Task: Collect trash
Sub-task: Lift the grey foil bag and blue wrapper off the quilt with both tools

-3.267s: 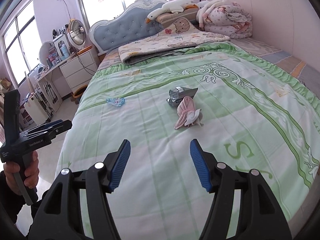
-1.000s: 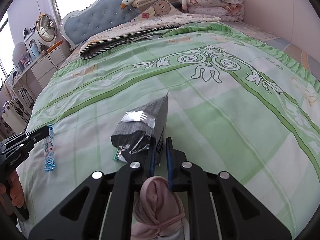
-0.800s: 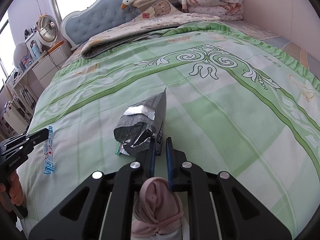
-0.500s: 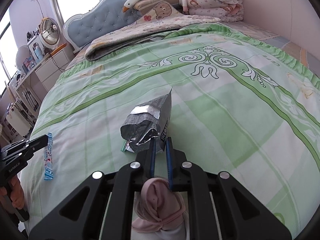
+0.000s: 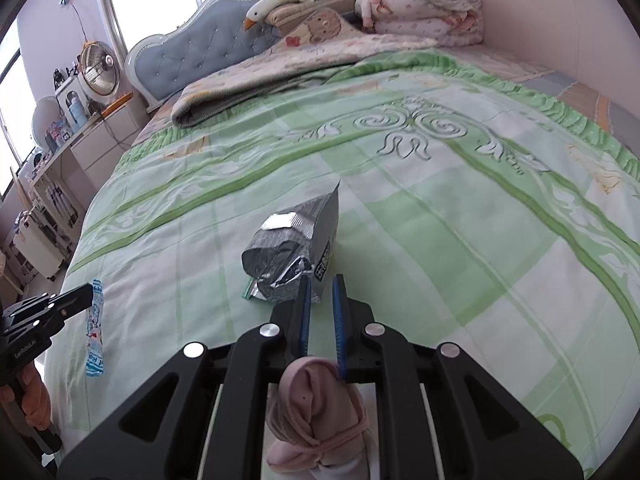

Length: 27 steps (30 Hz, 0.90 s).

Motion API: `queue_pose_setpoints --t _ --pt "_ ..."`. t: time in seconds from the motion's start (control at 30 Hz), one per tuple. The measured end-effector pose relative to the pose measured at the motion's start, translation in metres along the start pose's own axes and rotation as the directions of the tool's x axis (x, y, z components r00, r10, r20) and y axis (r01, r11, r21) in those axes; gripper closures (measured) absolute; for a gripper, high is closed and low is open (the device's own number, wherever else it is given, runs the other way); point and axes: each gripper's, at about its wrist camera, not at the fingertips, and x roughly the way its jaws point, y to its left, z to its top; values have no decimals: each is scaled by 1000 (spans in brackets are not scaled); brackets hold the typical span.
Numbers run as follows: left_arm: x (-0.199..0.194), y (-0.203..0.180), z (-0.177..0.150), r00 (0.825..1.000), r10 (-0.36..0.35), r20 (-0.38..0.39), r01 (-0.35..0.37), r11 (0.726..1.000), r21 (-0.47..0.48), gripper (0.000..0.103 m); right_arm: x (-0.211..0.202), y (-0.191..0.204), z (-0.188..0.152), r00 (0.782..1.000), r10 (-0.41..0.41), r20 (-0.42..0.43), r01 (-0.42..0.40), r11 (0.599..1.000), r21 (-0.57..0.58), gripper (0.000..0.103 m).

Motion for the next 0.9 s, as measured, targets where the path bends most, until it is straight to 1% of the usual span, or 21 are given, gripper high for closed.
queue_pose_setpoints --t 0.07,0.13,0.17,0.2,0.37,0.53,0.57,0.63,0.67,0.7,0.77,0.9 --pt "0 2 -1 1000 -2 0 2 1000 -5 101 3 -1 -1 1000 -7 -8 7 1000 2 89" --pt "1 4 -2 1000 -7 -3 7 1000 -15 101 4 -1 -1 1000 -26 -5 26 1000 1 79" --pt "1 5 -2 1000 -10 -5 10 1000 -19 101 4 -1 -1 1000 -28 -2 28 1000 2 69" --pt "2 6 -2 1000 -11 -6 11 1000 -22 101 5 -1 -1 1000 -25 0 25 1000 4 66" --pt "5 7 -4 1000 -22 -9 22 999 -27 101 17 3 10 999 -40 -6 40 999 -7 66" --pt "8 11 -4 999 -41 -13 41 998 -40 101 43 3 22 998 -41 -53 42 999 6 66" --pt "8 12 -4 999 -44 -15 44 998 -45 101 47 4 23 997 -45 -55 45 999 5 68" --pt "9 13 -4 998 -53 -15 52 997 -52 101 50 8 24 997 -53 -47 53 999 -14 81" --pt "9 14 -4 998 -54 -15 53 997 -54 101 51 10 24 997 -62 -42 61 998 -26 92" --pt "9 14 -4 998 -56 -14 55 997 -55 101 52 12 24 996 -73 -41 72 997 -37 97" --pt "8 14 -4 999 -53 -11 52 997 -53 101 53 15 22 996 -82 -40 80 996 -48 101" --pt "2 13 -4 999 -48 2 48 997 -52 101 44 8 18 997 -77 -19 76 997 -19 102"
